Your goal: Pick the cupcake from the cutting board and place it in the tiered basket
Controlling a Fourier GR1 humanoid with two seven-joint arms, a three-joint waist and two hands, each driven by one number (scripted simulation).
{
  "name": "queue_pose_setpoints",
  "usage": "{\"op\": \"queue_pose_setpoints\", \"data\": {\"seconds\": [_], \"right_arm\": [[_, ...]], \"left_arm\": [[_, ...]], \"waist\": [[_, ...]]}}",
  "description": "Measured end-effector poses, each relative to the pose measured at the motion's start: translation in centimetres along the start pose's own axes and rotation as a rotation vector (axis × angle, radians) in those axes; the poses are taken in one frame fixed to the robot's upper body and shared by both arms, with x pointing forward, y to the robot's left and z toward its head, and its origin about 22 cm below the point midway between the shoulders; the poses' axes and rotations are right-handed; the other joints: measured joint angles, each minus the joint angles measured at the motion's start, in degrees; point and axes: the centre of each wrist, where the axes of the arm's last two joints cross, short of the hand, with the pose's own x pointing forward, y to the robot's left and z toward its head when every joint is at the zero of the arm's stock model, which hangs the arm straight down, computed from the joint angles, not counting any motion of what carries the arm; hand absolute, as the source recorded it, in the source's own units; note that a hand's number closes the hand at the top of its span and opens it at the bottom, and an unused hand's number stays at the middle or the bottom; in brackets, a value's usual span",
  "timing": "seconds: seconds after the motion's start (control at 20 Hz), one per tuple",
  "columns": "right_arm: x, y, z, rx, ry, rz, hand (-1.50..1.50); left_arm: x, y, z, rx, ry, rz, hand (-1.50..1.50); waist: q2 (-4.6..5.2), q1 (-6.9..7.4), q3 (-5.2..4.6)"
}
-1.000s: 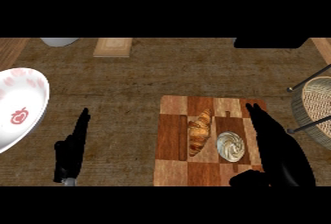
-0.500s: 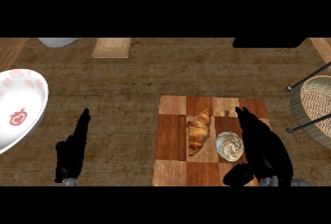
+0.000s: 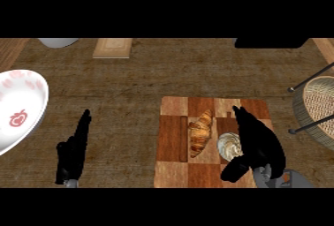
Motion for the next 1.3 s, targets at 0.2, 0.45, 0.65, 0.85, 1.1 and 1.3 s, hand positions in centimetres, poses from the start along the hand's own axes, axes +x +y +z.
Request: {"op": "queue_pose_setpoints", "data": {"seconds": [0.2,0.45,0.65,0.85,1.1,1.3], "right_arm": [[0.1,0.8,-0.9,0.030,0.027,0.010,-1.50],[-0.5,1.4,-1.7,0.075,0.057,0.002,-1.50],[-0.4,2.3,-2.5,0.095,0.073,0.006,-1.50],[-1.1,2.8,-2.6,0.110,0.083,0.004,1.50],[-1.4,3.3,-2.9,0.095,0.085,0.013,1.50],[-1.5,3.6,-3.5,0.072,0.072,0.025,1.50]], "left_arm": [[0.0,0.2,0.0,-0.005,-0.001,-0.002,0.00],[-0.1,0.4,0.1,-0.002,-0.002,0.000,0.00],[-0.1,0.3,0.0,-0.006,-0.003,0.004,0.00],[0.0,0.3,0.1,0.003,0.001,-0.001,0.00],[-0.2,0.5,0.2,0.000,-0.009,-0.001,0.00],[-0.4,0.2,0.2,0.001,-0.010,-0.005,0.00]], "waist": [[-0.01,-0.04,0.02],[-0.02,-0.20,0.01],[-0.03,-0.15,0.08],[-0.03,-0.26,0.04],[-0.22,-0.22,-0.10],[-0.46,-0.26,-0.18]]}}
